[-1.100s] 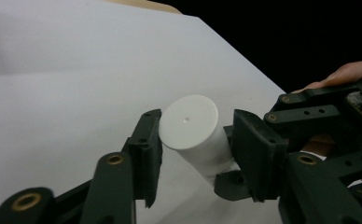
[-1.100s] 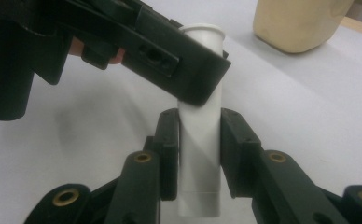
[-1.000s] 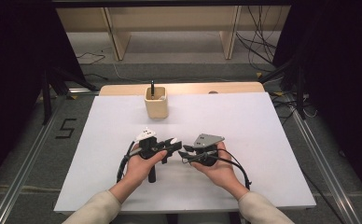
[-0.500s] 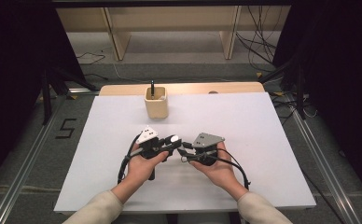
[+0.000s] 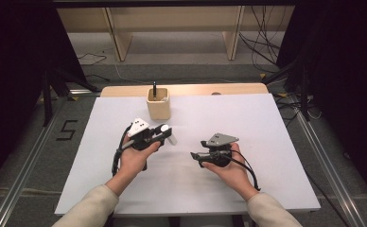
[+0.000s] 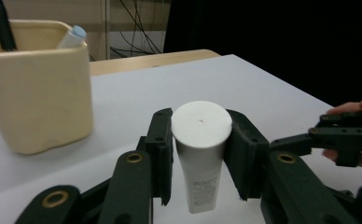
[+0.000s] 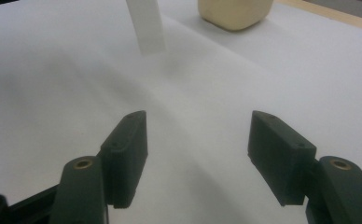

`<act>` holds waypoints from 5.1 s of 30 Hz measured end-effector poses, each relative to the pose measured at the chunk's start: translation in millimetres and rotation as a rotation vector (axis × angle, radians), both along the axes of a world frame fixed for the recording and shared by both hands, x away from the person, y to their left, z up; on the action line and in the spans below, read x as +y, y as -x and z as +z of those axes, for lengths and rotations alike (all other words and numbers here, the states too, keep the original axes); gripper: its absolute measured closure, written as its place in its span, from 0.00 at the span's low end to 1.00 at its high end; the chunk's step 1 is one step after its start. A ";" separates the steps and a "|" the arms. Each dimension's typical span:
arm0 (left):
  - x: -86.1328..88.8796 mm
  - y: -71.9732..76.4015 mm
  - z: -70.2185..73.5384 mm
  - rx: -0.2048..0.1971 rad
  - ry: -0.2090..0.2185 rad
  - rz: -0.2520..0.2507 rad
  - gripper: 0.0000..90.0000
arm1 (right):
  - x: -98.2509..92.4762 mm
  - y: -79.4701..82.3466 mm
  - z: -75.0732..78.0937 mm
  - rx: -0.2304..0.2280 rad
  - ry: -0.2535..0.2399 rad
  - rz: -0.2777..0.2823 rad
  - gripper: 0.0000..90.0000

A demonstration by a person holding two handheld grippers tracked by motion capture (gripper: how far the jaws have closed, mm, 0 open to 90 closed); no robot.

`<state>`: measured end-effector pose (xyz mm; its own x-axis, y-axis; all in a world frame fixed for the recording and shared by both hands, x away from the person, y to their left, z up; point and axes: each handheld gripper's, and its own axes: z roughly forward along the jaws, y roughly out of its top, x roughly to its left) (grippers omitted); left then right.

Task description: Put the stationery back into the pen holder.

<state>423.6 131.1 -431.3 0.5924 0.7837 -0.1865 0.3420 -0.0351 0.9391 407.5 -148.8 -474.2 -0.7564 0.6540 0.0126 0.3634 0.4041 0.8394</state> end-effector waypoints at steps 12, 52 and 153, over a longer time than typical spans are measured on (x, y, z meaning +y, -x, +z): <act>21.7 -32.1 30.7 -0.073 -0.037 0.093 0.72 | -13.4 1.7 -4.1 0.004 -0.004 -0.039 0.40; 25.0 -89.5 61.8 -0.160 -0.100 0.192 0.72 | -17.3 1.8 -8.0 0.026 -0.006 -0.062 0.36; 43.8 18.6 -10.6 0.046 -0.256 0.011 0.38 | -40.8 3.4 -5.3 0.023 0.008 -0.109 0.34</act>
<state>405.0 174.9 -441.9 0.5791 0.8153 -0.0077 0.3859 -0.2658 0.8834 404.1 -189.6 -479.6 -0.6803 0.7325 0.0236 0.4246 0.3677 0.8274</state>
